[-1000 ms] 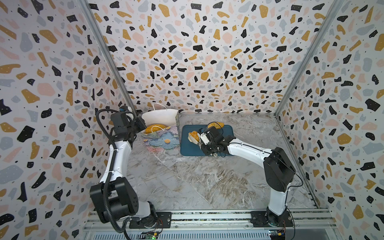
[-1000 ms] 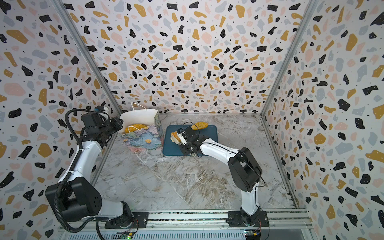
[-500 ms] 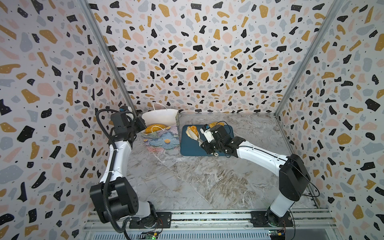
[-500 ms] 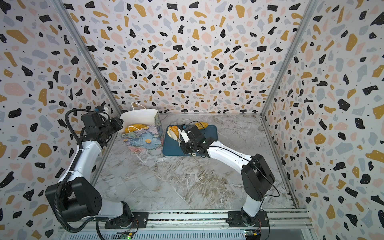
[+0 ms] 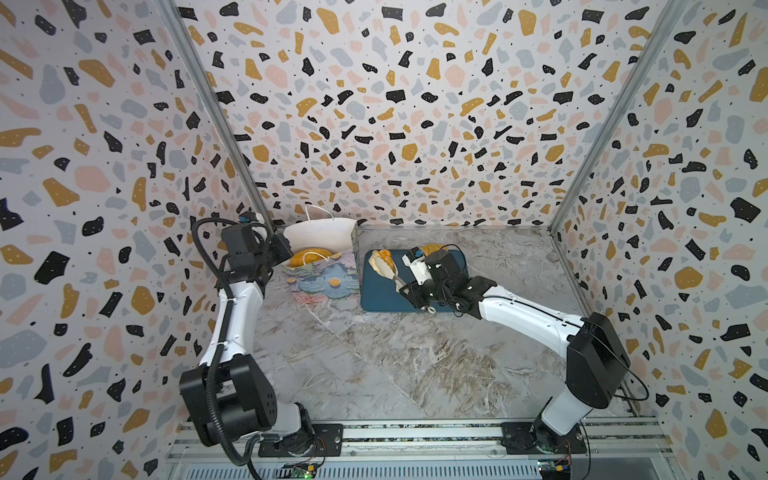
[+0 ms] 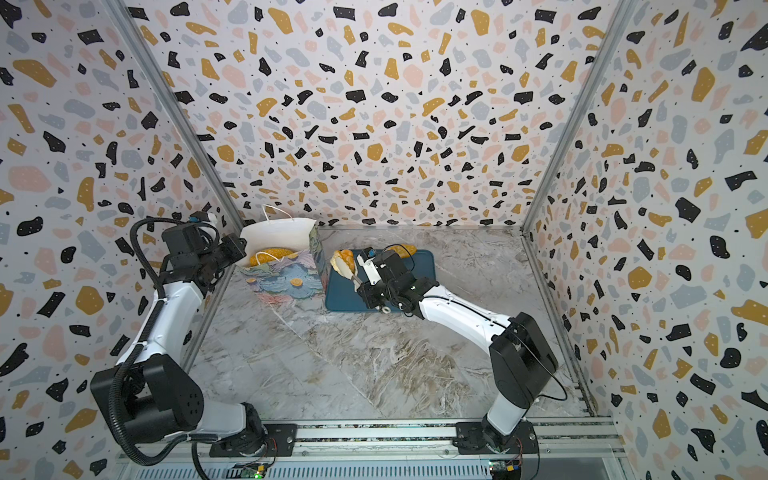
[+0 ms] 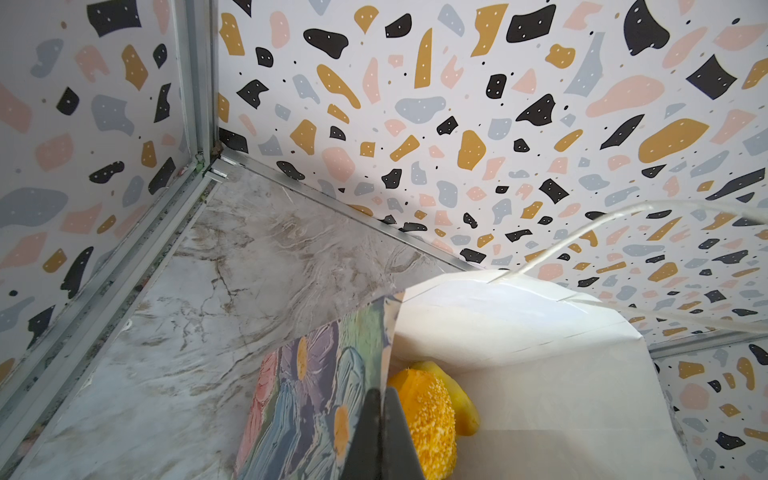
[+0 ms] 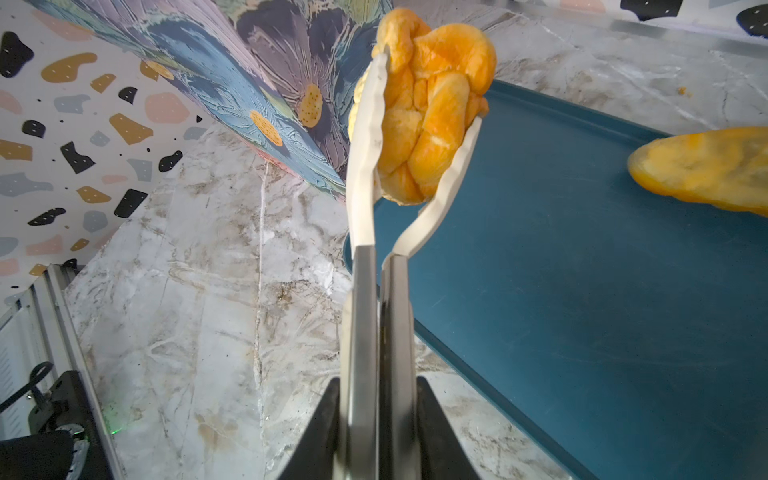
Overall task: Place the fake bread into the paper bag
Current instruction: 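Lift the braided bun off the tray with the right gripper's tongs, then carry the braided bun in the tongs over the bag held by the left gripper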
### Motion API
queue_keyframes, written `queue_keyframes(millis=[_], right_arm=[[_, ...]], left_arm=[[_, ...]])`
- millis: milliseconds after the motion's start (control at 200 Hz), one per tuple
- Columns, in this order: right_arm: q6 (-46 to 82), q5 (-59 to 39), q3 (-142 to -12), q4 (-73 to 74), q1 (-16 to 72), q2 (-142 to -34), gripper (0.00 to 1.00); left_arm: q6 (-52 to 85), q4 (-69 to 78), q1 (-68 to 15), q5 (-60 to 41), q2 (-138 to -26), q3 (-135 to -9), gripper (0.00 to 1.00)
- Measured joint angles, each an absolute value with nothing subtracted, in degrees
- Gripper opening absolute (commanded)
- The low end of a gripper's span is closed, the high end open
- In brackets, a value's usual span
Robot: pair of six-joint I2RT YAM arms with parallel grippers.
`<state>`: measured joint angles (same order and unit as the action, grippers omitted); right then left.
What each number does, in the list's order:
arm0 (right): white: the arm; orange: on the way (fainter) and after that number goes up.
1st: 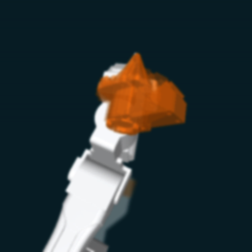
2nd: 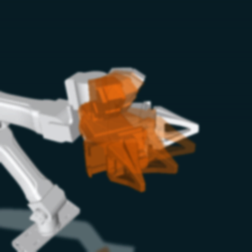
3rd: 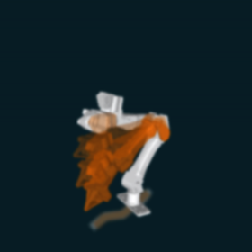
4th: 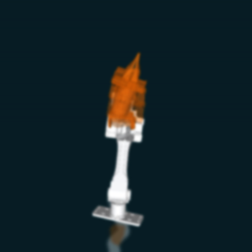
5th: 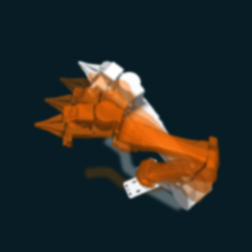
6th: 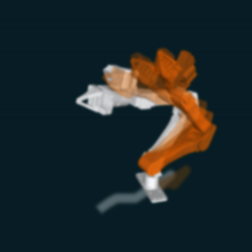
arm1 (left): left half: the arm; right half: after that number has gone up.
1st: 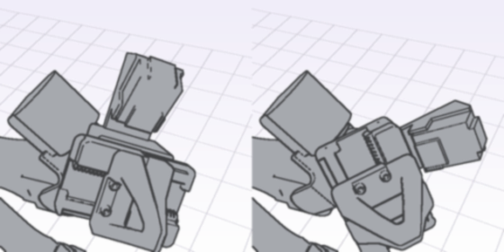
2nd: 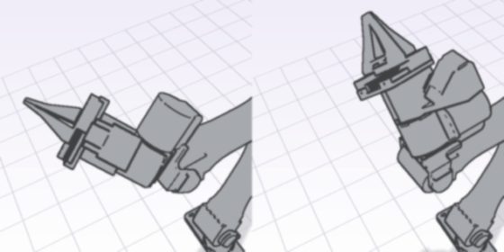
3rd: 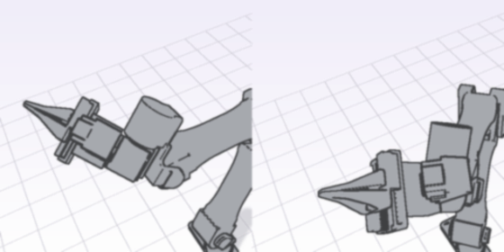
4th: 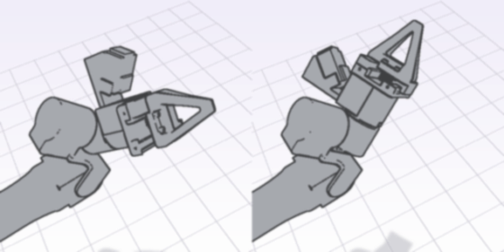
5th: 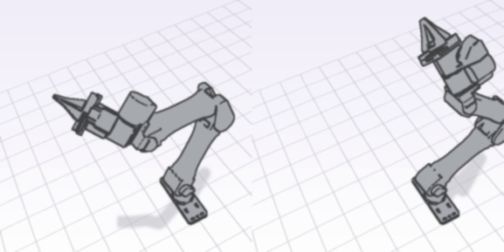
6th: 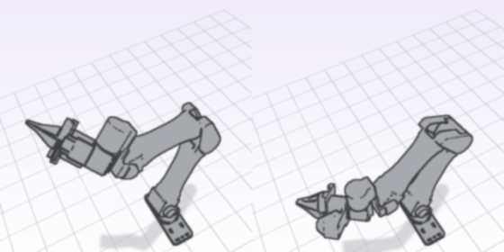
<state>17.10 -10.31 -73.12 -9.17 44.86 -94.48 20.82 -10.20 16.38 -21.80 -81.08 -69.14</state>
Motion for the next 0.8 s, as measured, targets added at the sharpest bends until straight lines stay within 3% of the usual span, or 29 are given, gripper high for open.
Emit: queue_keyframes(millis=[801], right_arm=[[19.18, -13.67, -76.62, -4.54, 44.86, -91.11, 0.24]], left_arm=[[20.82, -10.22, 16.38, -21.78, -80.99, -69.14, 0.0]])
